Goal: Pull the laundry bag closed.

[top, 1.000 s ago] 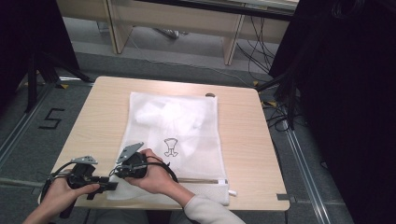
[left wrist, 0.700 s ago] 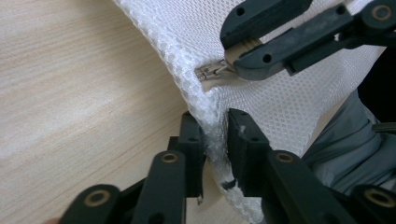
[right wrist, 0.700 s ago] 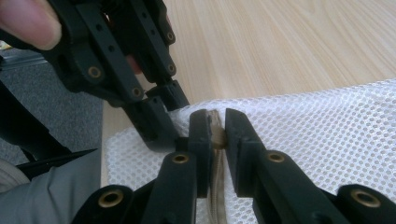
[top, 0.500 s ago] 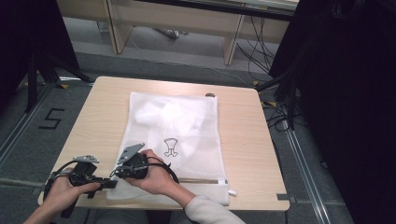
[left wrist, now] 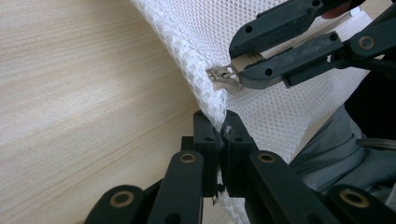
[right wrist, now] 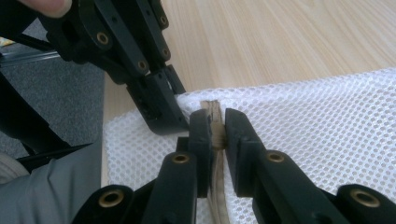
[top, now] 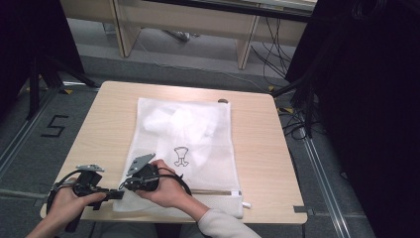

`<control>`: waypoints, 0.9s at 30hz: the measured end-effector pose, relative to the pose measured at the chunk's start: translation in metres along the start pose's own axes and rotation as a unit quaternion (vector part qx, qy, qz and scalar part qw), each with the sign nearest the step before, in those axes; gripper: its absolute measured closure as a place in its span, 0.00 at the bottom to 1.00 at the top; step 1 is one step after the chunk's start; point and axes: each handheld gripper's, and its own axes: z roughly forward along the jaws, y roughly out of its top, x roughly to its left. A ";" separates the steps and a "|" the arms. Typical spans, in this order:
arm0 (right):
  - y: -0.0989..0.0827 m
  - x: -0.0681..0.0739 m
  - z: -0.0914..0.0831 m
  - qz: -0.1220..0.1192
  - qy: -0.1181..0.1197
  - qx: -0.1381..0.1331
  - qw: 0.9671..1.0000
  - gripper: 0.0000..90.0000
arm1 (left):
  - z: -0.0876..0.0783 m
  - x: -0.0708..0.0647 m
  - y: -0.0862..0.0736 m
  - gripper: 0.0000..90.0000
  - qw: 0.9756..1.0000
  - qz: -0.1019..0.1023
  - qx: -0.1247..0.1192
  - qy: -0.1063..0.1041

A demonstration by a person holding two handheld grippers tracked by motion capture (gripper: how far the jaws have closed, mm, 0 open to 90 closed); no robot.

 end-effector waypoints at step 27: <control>-0.010 -0.002 0.000 0.005 0.008 0.018 1.000 0.92 | -0.003 0.001 0.000 0.96 1.000 -0.011 -0.009 -0.008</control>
